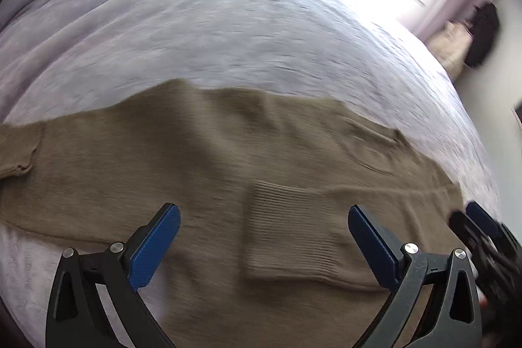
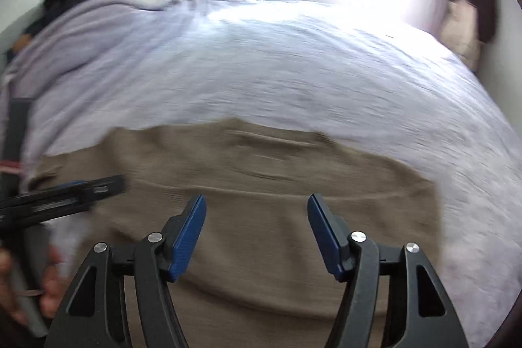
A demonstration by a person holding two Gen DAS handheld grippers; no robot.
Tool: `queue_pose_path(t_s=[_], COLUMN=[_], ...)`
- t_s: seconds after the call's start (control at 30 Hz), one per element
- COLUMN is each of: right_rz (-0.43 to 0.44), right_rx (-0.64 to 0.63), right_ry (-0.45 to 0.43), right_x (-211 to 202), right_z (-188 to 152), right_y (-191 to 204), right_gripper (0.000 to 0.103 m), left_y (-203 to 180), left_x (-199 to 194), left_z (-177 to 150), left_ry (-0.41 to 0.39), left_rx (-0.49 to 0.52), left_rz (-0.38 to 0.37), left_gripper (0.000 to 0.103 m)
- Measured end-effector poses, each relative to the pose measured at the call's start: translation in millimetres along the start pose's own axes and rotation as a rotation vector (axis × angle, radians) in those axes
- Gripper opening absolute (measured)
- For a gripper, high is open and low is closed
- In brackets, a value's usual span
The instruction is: Fold small clothes
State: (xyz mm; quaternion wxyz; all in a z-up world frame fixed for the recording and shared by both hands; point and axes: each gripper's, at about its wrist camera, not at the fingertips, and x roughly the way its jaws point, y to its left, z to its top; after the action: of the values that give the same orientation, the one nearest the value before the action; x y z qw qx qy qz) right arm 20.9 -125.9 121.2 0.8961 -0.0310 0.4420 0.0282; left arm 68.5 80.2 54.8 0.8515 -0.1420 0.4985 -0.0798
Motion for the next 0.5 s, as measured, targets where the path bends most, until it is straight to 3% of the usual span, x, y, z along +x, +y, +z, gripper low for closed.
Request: queue_pose_path(t_s=[0.13,0.23,0.3,0.43,0.5], right_rz=[-0.157,-0.163,-0.156,-0.086,-0.117], right_rx=[0.077,0.092,0.039,-0.116,-0.157], right_ry=[0.124,0.217,0.201,0.16,0.127], right_x=[28.4,51.2,48.5,31.7,32.9], right_z=[-23.3,-47.0,-57.1,-59.1,-53.6], right_y=[-63.1,-78.0,-69.7,-45.5,-38.2], right_gripper=[0.068,0.068,0.068,0.069,0.072], left_y=[-61.5,-83.3,-80.7,-73.1,-69.4], left_x=[15.1,51.9,66.1,50.0,47.3], left_z=[-15.7,-32.5,-43.6,-52.8,-54.0], left_ry=[0.031,0.115,0.129,0.065,0.054], left_rx=[0.139,0.216,0.259,0.276,0.255], left_rz=[-0.065,0.027,0.135,0.135,0.123], left_gripper=[0.103,0.103,0.103,0.103,0.103])
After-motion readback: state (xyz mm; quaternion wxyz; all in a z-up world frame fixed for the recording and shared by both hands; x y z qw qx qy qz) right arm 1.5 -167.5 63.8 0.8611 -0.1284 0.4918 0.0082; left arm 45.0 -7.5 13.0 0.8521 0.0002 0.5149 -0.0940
